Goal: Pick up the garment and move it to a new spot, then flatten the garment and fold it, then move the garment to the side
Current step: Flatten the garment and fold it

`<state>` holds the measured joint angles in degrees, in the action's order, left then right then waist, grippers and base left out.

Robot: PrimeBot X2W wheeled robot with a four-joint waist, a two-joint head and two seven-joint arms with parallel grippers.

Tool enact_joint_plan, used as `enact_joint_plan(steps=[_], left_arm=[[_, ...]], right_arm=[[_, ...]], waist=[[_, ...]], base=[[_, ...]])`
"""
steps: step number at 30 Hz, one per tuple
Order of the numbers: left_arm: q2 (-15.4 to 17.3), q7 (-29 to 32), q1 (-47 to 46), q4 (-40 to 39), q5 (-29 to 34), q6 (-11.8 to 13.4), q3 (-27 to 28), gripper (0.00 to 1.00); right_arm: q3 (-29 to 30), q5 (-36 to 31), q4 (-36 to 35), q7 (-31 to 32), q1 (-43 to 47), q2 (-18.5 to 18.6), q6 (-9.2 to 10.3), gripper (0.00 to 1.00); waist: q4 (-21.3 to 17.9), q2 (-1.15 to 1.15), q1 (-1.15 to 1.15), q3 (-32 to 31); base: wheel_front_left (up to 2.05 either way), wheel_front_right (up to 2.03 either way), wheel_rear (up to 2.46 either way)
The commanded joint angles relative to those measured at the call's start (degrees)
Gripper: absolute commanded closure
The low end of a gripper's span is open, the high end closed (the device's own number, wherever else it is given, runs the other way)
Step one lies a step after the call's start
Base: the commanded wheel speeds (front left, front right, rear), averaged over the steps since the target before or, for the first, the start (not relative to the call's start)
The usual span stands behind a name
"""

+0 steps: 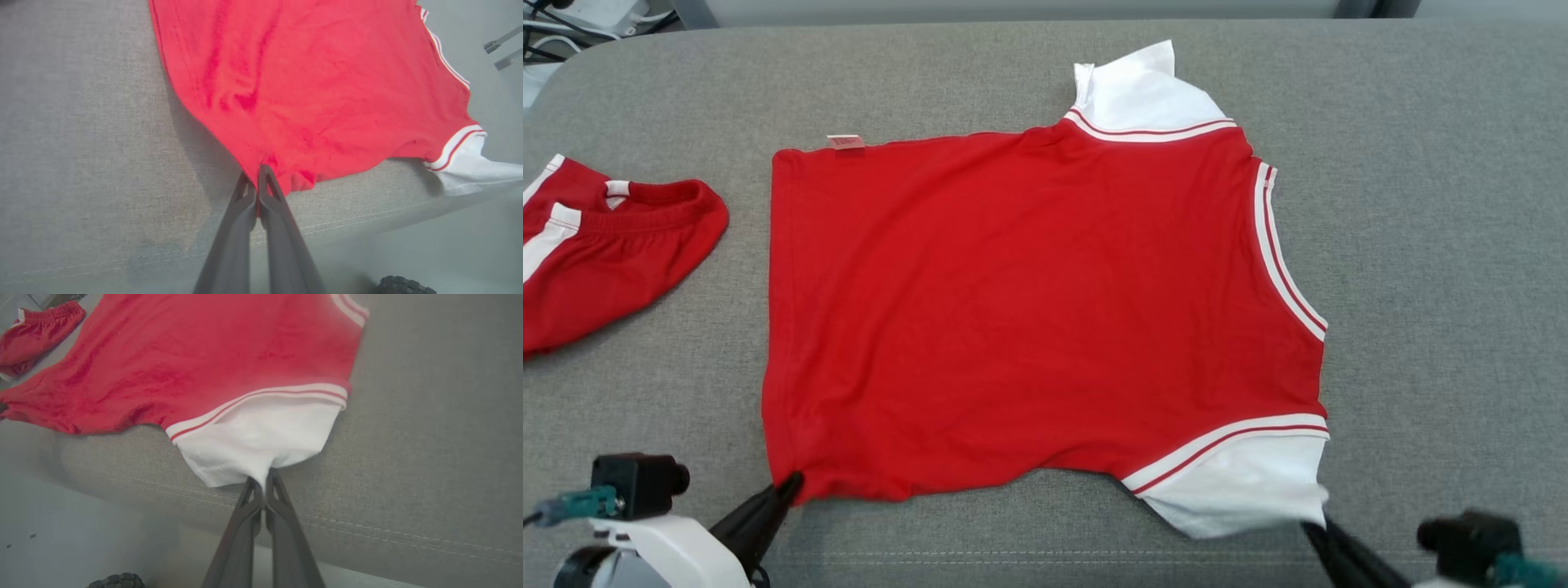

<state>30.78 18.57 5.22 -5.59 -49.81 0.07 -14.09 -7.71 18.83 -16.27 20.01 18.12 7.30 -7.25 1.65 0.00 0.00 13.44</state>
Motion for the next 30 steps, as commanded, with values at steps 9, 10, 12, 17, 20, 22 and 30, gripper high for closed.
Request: enact_joint_plan(steps=[9, 10, 12, 17, 20, 22, 30], left_arm=[[4.3, 5.7, -12.6, -3.9, -4.8, -1.0, 4.7, 1.0], [3.8, 6.2, -14.2, -3.1, -5.7, -1.4, 4.6, 1.0], [2.9, 7.3, -17.3, -0.6, -7.5, -2.3, 4.3, 1.0], [0.8, 9.6, -23.7, 6.7, -10.4, -3.6, 3.0, 1.0], [-0.7, 10.5, -26.8, 11.1, -12.3, -4.4, 2.6, 1.0], [-1.5, 10.8, -28.6, 13.8, -13.3, -5.0, 2.4, 1.0], [-2.8, 10.0, -32.4, 22.1, -15.4, -6.5, 2.5, 1.0]], right_arm=[[0.8, 13.2, 0.5, 5.6, -19.5, 4.5, -0.24, 1.0], [0.8, 13.9, 1.9, 6.1, -21.7, 5.5, -0.24, 1.0], [0.3, 15.7, 5.0, 6.2, -26.3, 6.3, -0.24, 1.0], [-3.2, 18.6, 14.5, 6.0, -37.4, 8.0, -0.24, 1.0], [-5.5, 20.9, 20.7, 6.3, -42.9, 8.6, -0.24, 1.0], [-6.8, 22.1, 24.5, 6.2, -45.9, 9.1, -0.24, 1.0], [-11.7, 27.2, 36.1, 3.5, -55.6, 10.0, -0.24, 1.0]], waist=[[0.5, 0.0, 0.0, 1.8], [0.7, 0.0, 0.0, 2.0], [0.9, 0.0, 0.0, 2.5], [0.9, 0.0, 0.0, 4.0], [1.2, 0.0, 0.0, 4.7], [1.3, 0.0, 0.0, 5.2], [1.7, 0.0, 0.0, 6.1]], base=[[0.0, 0.0, 0.0], [0.0, 0.0, 0.0], [0.0, 0.0, 0.0], [0.0, 0.0, 0.0], [0.0, 0.0, 0.0], [0.0, 0.0, 0.0], [0.0, 0.0, 0.0]])
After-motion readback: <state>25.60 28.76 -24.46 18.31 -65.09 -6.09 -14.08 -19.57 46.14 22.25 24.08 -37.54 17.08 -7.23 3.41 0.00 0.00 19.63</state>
